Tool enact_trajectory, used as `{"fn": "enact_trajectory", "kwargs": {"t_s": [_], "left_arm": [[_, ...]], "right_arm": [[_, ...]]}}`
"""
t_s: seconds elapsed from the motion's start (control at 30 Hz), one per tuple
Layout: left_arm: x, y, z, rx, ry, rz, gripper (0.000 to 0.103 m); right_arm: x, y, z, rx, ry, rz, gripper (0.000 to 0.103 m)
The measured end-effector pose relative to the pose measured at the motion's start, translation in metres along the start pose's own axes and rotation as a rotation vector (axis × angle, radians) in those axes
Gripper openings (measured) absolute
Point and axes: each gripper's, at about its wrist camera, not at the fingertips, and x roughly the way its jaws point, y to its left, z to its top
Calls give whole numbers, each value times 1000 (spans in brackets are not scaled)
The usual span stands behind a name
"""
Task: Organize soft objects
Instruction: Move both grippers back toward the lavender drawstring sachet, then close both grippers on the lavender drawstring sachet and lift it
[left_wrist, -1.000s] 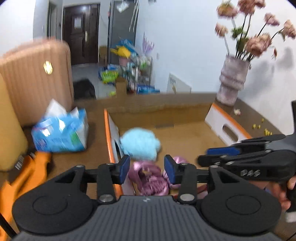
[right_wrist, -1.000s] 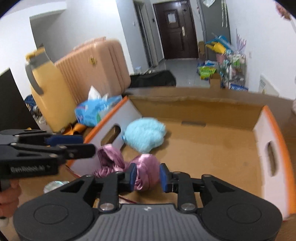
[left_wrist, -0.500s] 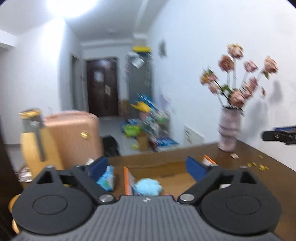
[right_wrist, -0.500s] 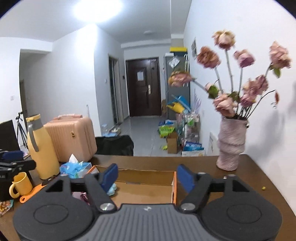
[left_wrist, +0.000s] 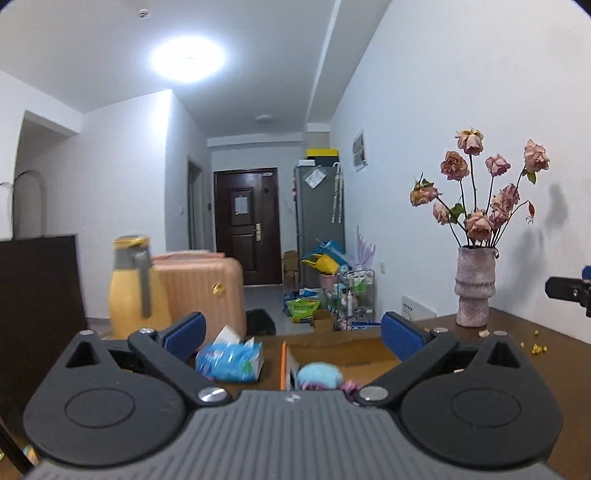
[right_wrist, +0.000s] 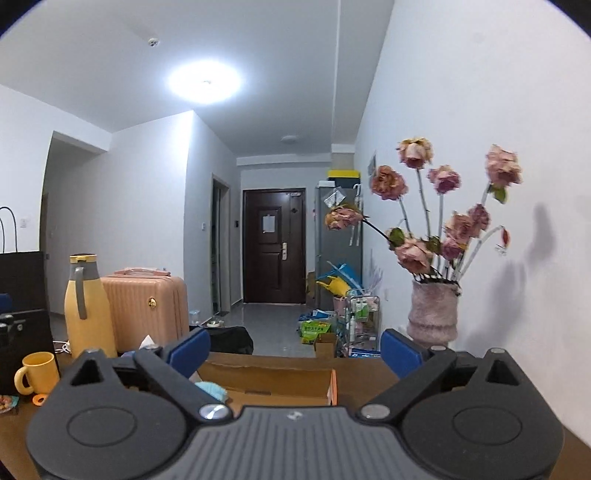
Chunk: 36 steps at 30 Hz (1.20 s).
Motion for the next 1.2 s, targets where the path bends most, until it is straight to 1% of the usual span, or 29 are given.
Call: {"fn": "enact_trajectory", "kwargs": {"t_s": [0.07,0.13,0.23,0.3,0.33,0.4,0.47,0.53,0.77,0.83,0.9,0.93,1.0,1.07,1.13,1.2], "left_arm": [[-27,4,-19,-4,-3,-15,103],[-55,7,-47,8,-2,-42,103],[-89,11,-82,12,30,-48,103],[-103,14,-97,-2,59,-61,103],[-108,15,-101,3,73,-69,103],[-113,14,-105,23,74,-68,103],[-111,13,-106,27,77,-67,103],[-103,12,-108,13,100,-59,103],[-72,11,-111,-7,154,-68,103],[-57,8,-111,-28,193,-85,103],[-38,3,-111,-56,242,-120,100],[-29,0,-111,-71,263,-142,97],[-9,-8,-113,-95,304,-188,90],[11,-18,-117,-97,347,-211,78],[32,-26,-123,-99,386,-229,73],[49,-30,-128,-108,418,-247,70]], "right_arm": [[-25,4,-18,3,18,1,99],[-52,9,-39,1,27,10,99],[-94,19,-75,-5,33,19,100],[-116,25,-95,-3,45,22,100],[-125,28,-104,10,57,15,100],[-135,31,-116,35,76,29,100],[-139,33,-124,48,91,39,100],[-138,36,-128,45,104,33,100],[-110,33,-127,54,132,35,98],[-94,30,-127,65,159,50,93],[-75,28,-127,70,192,68,89],[-63,26,-127,72,211,73,86],[-40,25,-128,76,242,96,84],[-8,24,-129,88,288,126,81],[20,24,-130,96,322,153,74],[53,25,-132,107,359,177,71]]}}
